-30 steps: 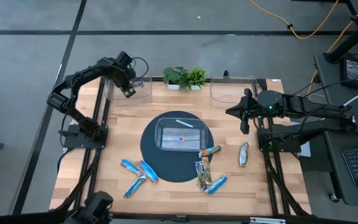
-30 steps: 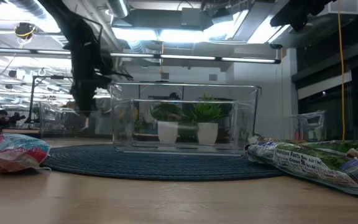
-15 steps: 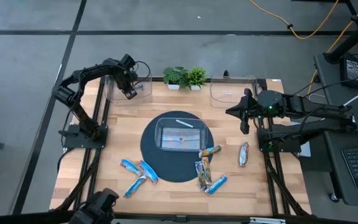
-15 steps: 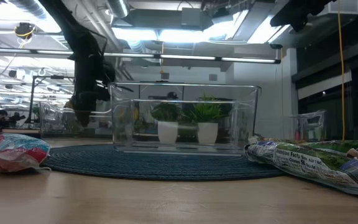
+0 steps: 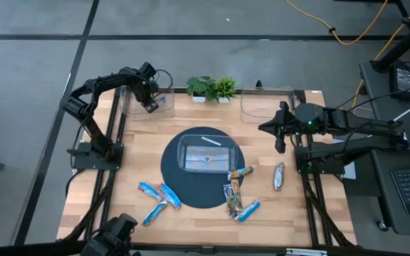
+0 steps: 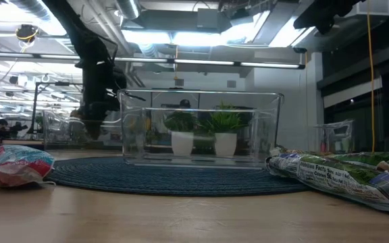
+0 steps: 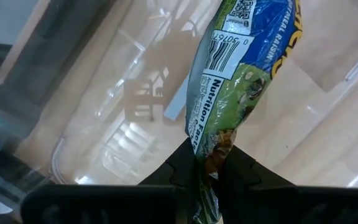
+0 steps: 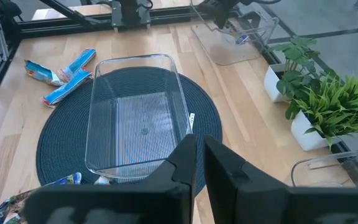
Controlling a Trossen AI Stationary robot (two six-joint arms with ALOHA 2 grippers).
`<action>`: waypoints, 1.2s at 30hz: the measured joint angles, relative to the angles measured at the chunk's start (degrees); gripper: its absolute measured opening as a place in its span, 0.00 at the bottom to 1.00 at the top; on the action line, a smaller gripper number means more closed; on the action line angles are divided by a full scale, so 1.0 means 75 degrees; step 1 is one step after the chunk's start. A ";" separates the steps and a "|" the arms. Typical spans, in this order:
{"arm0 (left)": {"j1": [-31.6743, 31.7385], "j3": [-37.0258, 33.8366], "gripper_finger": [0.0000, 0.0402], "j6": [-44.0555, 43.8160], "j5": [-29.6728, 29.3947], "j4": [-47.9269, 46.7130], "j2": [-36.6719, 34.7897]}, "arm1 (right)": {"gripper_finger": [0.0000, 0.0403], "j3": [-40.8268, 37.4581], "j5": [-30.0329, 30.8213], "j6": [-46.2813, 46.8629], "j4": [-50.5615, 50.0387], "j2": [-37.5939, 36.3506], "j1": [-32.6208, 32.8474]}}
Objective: Pick and place Granola Bars by type
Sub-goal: Put the blue granola bar into the top left transparent bin
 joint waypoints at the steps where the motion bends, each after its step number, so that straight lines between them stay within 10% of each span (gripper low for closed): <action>1: 0.0000 0.0000 0.08 -0.0001 0.0000 0.0028 -0.0001 | 0.08 0.0000 -0.0001 0.0000 0.0000 0.0000 0.0000; 36: -0.0009 0.0051 0.22 -0.0117 0.0082 -0.0050 -0.0213 | 0.08 0.0000 -0.0003 -0.0032 -0.0003 0.0000 0.0000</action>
